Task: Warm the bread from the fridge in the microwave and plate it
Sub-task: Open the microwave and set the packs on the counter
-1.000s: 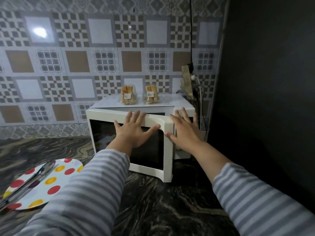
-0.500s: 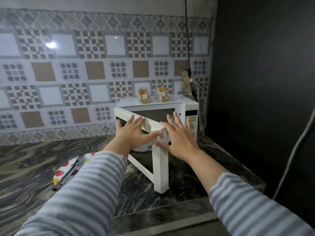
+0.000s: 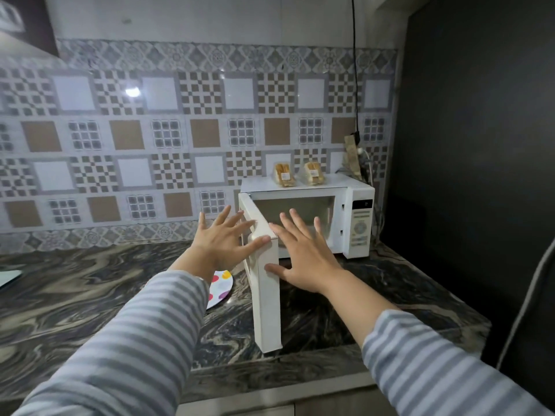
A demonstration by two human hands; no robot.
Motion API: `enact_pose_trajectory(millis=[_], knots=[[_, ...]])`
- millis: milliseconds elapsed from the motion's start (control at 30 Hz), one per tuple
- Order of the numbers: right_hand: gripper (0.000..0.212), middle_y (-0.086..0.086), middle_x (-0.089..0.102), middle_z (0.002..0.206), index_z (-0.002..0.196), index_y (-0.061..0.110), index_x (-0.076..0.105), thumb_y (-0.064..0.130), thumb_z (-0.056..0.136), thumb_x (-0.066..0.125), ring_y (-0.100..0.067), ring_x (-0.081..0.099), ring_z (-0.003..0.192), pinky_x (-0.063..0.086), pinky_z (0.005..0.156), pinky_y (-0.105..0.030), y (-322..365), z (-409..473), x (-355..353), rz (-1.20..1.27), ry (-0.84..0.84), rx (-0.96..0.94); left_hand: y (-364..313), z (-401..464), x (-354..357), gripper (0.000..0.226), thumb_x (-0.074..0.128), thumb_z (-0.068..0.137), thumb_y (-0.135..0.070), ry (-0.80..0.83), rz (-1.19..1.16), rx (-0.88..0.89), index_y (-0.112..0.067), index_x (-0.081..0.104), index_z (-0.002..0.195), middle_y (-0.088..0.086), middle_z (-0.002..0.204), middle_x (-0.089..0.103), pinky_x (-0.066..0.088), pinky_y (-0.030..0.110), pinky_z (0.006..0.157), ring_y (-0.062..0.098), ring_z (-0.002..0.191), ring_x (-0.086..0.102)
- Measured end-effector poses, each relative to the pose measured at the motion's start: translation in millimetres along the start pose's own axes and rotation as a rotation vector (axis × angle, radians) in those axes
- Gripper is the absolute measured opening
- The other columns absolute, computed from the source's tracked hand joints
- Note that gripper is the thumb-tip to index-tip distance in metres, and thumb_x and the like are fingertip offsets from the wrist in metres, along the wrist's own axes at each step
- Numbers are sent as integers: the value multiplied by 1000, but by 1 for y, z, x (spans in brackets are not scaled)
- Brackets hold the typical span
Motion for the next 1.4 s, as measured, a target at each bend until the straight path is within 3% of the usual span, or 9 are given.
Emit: enact_pose_trajectory(millis=[200,333,500,700,833,1100,1267,1400], knots=[[60,0,4,162,152,31,13,35,97,39,-15,-12,148,-8,118,-53,-26,4,-4,146,28,129,-11,20,-25,89,-4,80,-77,-42,-143,-41,-32,37,145,-6,158,22,-10,57,114,13,148,-4],[61,-2,7,162,152,29,14,38,98,41,-18,-8,148,-5,118,-50,-55,21,-6,83,121,227,-39,51,-31,77,4,86,-73,13,-137,-10,-34,37,144,-4,157,26,-4,56,116,17,148,0],[63,0,12,161,151,30,18,37,96,47,-22,-4,149,-1,118,-49,-100,58,6,117,117,302,-70,105,-18,71,12,91,-70,47,-78,-13,-31,45,140,-4,153,34,7,57,116,19,147,11],[62,1,25,156,148,27,25,39,93,49,-29,10,146,10,116,-52,-164,119,30,103,67,291,-89,189,3,62,21,95,-62,-1,-167,-156,-26,51,136,4,147,43,21,55,112,24,139,28],[57,0,27,156,146,29,28,38,94,49,-31,20,143,23,114,-52,-212,168,47,138,1,273,-94,251,20,56,30,96,-56,-60,-199,-231,-26,41,142,4,149,38,22,54,111,24,139,28],[56,-3,32,150,143,29,31,39,91,50,-32,30,135,32,108,-51,-284,267,76,246,-87,311,-70,360,55,67,44,93,-47,-188,-315,-361,-24,18,150,-2,159,14,26,55,111,29,144,15],[57,-1,25,152,143,33,26,48,93,47,-32,34,134,38,104,-52,-301,312,92,340,-145,292,-50,405,74,70,46,91,-47,-237,-387,-449,-28,13,149,2,160,5,28,55,109,36,142,19],[63,-4,8,158,147,36,19,50,92,48,-36,33,135,40,103,-50,-304,330,102,358,-98,343,-43,420,84,76,49,87,-54,-188,-433,-458,-37,7,148,5,159,8,37,52,102,38,133,38]])
Point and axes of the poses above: each hand's wrist, its own z-axis towards the middle knuckle, its own x-axis out of the palm, y = z × x, the point moved 1 cm from there along z, towards the middle knuckle
